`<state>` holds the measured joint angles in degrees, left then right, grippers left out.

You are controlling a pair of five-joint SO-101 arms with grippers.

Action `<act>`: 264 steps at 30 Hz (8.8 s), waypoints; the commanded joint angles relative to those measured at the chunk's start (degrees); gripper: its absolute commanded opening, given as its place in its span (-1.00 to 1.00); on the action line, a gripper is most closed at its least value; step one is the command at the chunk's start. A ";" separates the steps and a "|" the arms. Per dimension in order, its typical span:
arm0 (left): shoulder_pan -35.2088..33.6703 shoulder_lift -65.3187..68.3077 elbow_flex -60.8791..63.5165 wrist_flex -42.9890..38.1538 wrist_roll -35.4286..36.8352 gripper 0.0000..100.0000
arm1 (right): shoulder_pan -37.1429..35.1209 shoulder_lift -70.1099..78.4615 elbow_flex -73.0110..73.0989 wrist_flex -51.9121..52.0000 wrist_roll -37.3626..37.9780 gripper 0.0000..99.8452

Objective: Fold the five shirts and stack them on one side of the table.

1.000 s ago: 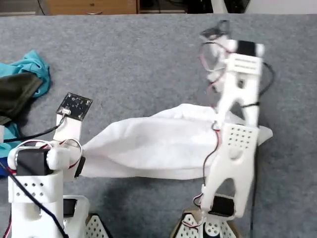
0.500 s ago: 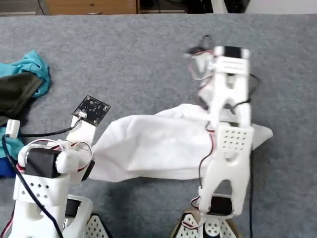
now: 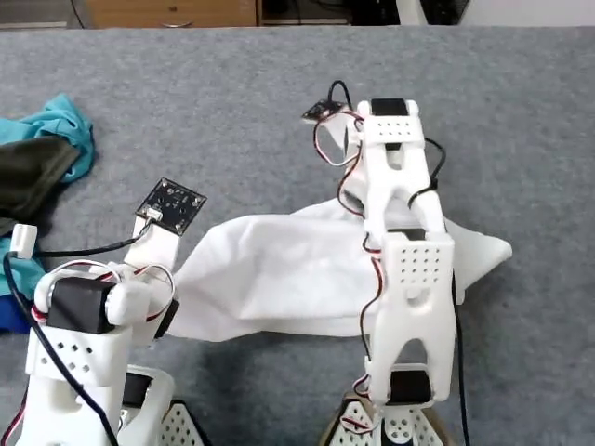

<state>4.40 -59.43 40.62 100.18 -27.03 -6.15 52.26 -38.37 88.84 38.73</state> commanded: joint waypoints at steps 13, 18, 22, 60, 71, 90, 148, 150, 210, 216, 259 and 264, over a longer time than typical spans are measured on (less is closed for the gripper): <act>0.53 -0.48 -0.62 0.44 0.35 -0.96 | 13.67 0.84 -21.76 6.86 0.97 -1.00; 0.44 -0.48 -0.62 -2.55 0.53 -0.96 | 21.67 0.84 -26.51 7.12 -1.76 -1.00; 0.44 -0.40 1.23 -10.46 4.04 -0.96 | 28.97 0.48 -27.65 7.12 -4.92 -1.00; -5.36 37.05 13.10 -31.21 1.85 -0.96 | 14.64 -23.16 26.68 7.74 4.04 -0.99; -14.68 36.26 12.31 -31.65 -5.71 -0.96 | 14.99 -55.52 60.62 9.49 12.92 -1.00; -39.74 36.70 4.84 -31.12 -27.78 -0.96 | 7.78 -87.96 73.63 13.54 19.16 -0.70; -31.65 36.70 18.64 -42.20 -27.87 -0.96 | -15.43 9.45 -19.38 11.69 -12.31 -0.43; -31.65 36.70 18.64 -42.20 -27.87 -0.96 | -14.99 9.45 -19.38 12.22 -12.31 -0.43; -24.53 36.18 -10.37 -30.77 5.19 -0.96 | -7.87 -21.41 -22.46 13.36 -18.37 -1.00; -22.24 36.18 -53.45 -13.45 15.30 -0.96 | -3.47 -45.32 -30.20 12.40 -17.76 -1.00; -14.07 -2.51 -60.66 0.62 1.14 -0.96 | 18.07 -87.16 -30.29 -15.30 -9.93 -1.00; -14.07 -2.51 -56.70 0.62 1.05 -0.96 | 17.89 -87.16 -29.49 -11.96 -9.76 -1.00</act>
<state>-9.76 -61.98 -17.32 100.18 -25.63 11.25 -36.97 -68.62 75.47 28.26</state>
